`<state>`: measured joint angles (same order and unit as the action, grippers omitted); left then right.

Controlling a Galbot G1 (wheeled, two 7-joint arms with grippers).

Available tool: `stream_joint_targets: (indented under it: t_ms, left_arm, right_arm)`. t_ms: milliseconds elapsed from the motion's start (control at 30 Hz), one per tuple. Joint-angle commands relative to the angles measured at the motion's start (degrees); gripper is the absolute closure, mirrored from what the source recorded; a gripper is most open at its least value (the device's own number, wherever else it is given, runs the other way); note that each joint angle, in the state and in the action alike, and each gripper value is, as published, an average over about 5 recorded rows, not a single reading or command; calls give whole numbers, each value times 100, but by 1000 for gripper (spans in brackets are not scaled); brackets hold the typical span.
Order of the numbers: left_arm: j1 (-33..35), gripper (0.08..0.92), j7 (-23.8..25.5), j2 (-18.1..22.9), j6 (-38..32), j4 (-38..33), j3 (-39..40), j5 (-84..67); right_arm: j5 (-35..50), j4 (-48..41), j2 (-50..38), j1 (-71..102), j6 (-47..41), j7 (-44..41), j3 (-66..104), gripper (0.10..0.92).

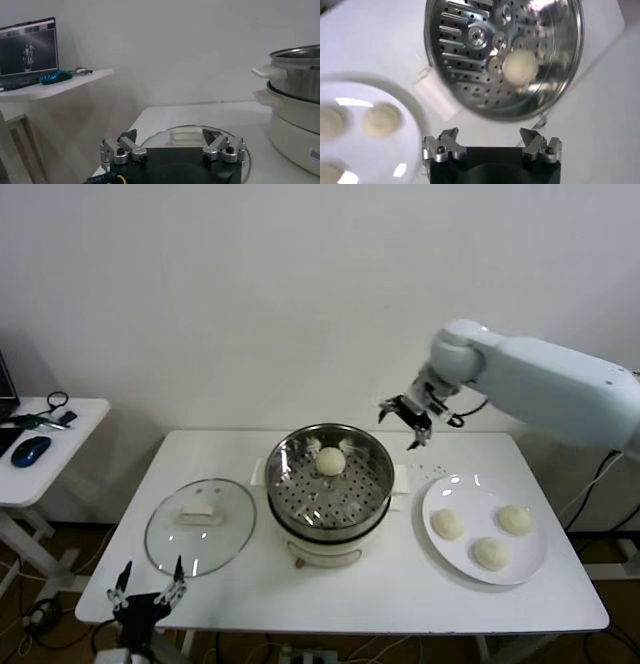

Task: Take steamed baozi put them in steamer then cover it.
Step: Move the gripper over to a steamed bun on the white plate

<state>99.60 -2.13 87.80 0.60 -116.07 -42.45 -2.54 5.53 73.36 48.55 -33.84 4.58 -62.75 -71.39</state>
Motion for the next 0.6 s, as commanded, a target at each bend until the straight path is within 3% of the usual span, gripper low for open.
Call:
stream_joint_targets:
  t_ms: [33,600]
  left_arm:
    - [88,177,-6,32,-4,-87,6,66]
    - [241,177,-22,14,-15,-144,-88,115]
  right_arm:
    - [1348,332,-1392,668,-1643,-90,85,203]
    - [-92,-713,-1117,3320,-1506,-143,1974,203]
